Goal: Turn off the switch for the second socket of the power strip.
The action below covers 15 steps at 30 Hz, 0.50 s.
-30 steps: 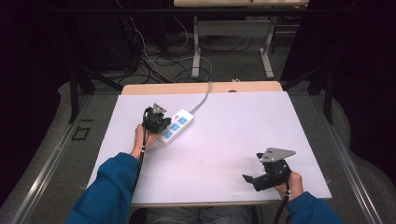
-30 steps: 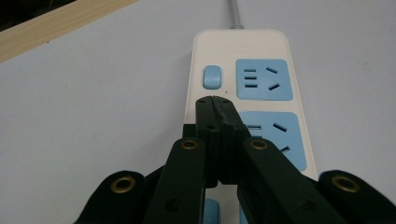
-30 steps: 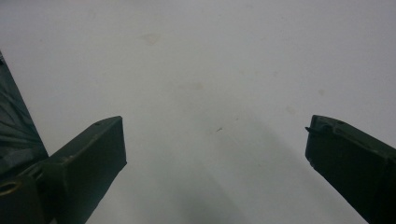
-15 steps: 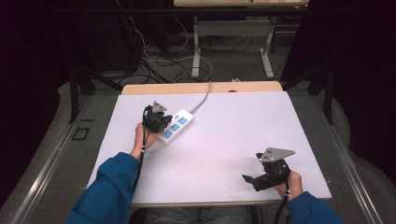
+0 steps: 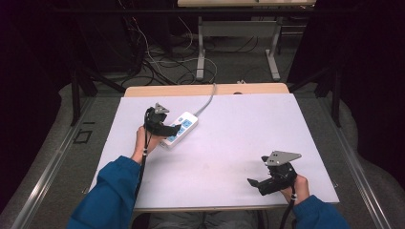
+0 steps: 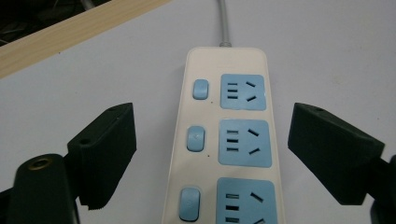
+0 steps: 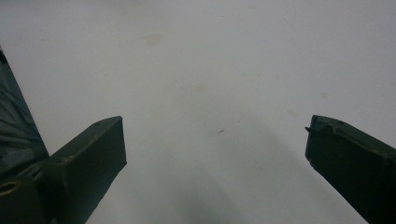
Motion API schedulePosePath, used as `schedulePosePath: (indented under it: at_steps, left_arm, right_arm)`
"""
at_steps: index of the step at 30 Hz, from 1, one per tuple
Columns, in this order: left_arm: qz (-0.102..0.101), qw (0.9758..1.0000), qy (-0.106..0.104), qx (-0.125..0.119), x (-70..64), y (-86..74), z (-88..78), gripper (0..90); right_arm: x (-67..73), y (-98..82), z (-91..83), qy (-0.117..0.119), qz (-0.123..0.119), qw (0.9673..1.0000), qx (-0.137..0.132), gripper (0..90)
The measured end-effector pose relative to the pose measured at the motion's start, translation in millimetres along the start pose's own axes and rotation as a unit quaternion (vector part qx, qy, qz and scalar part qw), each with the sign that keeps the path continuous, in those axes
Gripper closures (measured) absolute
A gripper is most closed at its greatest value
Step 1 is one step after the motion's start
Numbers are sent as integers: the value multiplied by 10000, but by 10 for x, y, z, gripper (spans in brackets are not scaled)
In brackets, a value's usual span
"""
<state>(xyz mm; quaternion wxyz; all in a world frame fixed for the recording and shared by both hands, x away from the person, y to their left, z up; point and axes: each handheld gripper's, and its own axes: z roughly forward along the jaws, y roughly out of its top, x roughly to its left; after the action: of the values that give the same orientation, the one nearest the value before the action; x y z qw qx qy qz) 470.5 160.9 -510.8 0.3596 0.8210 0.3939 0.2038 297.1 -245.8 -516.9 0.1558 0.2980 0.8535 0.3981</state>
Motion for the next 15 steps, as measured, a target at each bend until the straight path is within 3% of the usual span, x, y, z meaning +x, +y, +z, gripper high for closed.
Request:
schedulePosePath:
  at_steps: [5,6,15]
  left_arm:
    - [52,9999,38,89,-25,3,-59,3]
    - [51,9999,38,79,-25,-2,-71,0]
    - [90,10000,4,34,-44,-49,-154,0]
  right_arm:
    - [4,6,12,-18,-5,10000,-36,47]
    - [-7,10,17,-3,-89,9999,-53,47]
    - [-6,11,15,-5,-50,10000,-37,46]
